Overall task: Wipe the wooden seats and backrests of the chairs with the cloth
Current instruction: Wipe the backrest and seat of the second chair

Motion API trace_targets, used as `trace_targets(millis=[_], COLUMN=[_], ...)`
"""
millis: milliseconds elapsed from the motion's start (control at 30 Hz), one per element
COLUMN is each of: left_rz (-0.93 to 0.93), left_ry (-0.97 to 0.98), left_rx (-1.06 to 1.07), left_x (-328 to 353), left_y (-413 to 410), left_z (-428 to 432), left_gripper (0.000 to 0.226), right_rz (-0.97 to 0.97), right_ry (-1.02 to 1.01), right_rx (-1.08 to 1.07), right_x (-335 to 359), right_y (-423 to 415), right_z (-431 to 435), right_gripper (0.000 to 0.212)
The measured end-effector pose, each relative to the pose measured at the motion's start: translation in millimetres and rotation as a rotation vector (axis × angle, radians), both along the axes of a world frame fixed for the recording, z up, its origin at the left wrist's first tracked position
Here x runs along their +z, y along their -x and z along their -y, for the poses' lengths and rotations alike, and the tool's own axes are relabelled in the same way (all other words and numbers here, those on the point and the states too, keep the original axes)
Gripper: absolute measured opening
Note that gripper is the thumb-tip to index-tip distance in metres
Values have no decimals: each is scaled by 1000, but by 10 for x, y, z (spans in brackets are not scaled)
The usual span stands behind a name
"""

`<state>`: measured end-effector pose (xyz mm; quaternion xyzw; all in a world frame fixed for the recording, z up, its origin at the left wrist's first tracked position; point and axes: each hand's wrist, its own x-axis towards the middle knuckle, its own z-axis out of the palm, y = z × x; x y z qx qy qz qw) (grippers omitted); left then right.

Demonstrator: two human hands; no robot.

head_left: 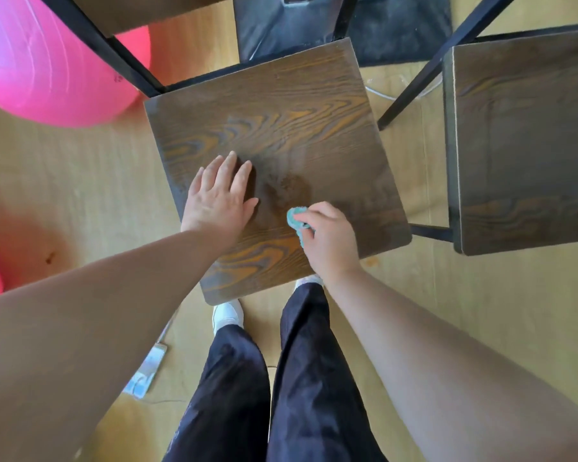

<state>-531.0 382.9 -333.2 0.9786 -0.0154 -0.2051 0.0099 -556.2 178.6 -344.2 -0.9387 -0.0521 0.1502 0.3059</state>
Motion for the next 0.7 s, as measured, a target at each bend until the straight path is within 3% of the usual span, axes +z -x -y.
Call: trace_targets(millis=[167,267,367,500,700], left_rz=[0,-2,6,20,38], left_ry=[-4,-15,5,30,42], left_rx=[-67,-89,-73,-68,-60], left_x=[94,180,246,256,178], left_y=[208,287,320,371,436], left_z=[-135,-203,-246,-322,-459], left_gripper=[63,64,64,64,65], right_rz=[-30,-71,-35,12,0], right_ry=[-30,-78,-134,-45,58], right_rx=[128,96,-151,-529,-697], right_x=[-19,-3,116,210,147], right_y=[644,689,552,299,58], right_z=[-496,-485,-189,560,1089], right_gripper=[23,24,29,30,30])
